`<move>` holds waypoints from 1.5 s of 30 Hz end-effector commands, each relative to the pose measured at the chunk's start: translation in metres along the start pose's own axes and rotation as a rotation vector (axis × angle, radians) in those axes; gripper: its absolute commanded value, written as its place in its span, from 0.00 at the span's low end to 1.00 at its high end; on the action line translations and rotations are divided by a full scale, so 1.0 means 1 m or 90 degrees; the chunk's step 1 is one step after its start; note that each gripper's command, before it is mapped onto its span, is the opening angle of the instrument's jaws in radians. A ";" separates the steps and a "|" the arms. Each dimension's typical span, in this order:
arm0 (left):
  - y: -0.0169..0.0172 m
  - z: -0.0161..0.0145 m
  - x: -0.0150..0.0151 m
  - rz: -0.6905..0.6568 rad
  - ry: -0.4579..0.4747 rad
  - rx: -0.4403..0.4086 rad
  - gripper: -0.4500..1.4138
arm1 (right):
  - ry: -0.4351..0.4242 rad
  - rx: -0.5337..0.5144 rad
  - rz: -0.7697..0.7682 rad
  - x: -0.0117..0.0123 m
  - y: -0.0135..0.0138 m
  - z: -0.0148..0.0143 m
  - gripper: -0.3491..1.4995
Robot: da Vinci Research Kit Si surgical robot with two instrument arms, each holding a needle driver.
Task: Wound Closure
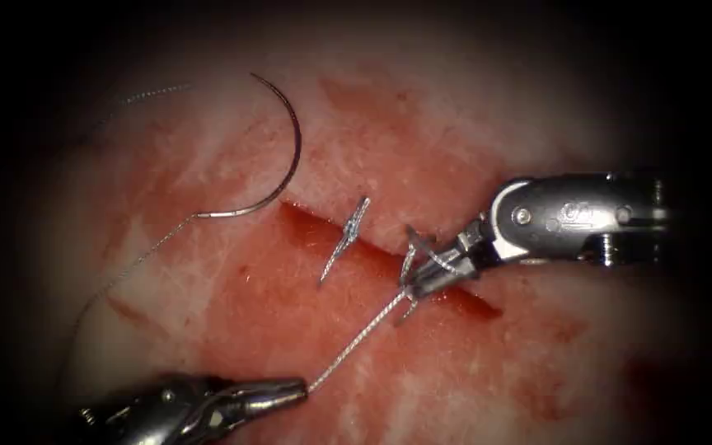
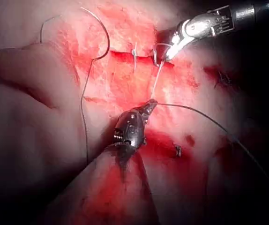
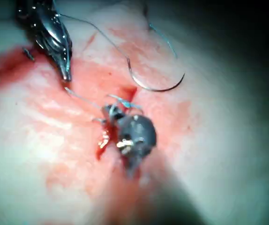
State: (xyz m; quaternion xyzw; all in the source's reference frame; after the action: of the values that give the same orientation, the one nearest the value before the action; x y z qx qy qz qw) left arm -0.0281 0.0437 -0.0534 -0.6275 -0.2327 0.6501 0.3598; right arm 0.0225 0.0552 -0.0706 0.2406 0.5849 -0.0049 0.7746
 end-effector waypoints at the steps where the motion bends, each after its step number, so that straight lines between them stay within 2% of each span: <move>1: 0.0011 0.0000 -0.0013 -0.002 -0.002 -0.003 0.05 | -0.002 -0.005 0.003 -0.0004 0.0008 0.0004 0.00; 4: 0.0046 -0.0014 -0.0022 -0.002 -0.003 -0.007 0.05 | -0.007 -0.019 0.010 -0.0009 0.0018 -0.0004 0.00; 13: 0.0103 -0.0028 -0.0029 -0.004 -0.008 -0.022 0.05 | -0.021 -0.029 0.015 -0.0018 0.0031 -0.0019 0.00; 15: 0.0114 -0.0035 -0.0030 -0.005 -0.009 -0.025 0.05 | -0.045 -0.031 0.011 -0.0020 0.0033 -0.0021 0.00; 19: 0.0122 -0.0047 -0.0030 -0.005 -0.011 -0.031 0.05 | -0.051 -0.041 0.016 -0.0023 0.0036 -0.0023 0.00; 23: 0.0130 -0.0059 -0.0031 -0.005 -0.012 -0.032 0.05 | -0.083 -0.053 0.004 -0.0026 0.0037 -0.0022 0.00; 29: 0.0165 -0.0086 -0.0031 -0.008 -0.010 -0.024 0.05 | -0.101 -0.091 -0.009 -0.0035 0.0039 -0.0020 0.00; 38: 0.0179 -0.0088 -0.0044 -0.001 -0.008 -0.017 0.05 | -0.153 -0.133 -0.019 -0.0062 0.0042 -0.0017 0.00; 45: 0.0180 -0.0094 -0.0058 0.009 -0.014 -0.011 0.05 | -0.179 -0.157 -0.034 -0.0069 0.0045 -0.0021 0.00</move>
State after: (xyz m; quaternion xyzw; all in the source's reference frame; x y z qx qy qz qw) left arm -0.0217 0.0276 -0.0643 -0.6250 -0.2353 0.6590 0.3461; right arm 0.0190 0.0582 -0.0635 0.1236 0.4727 0.0116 0.8724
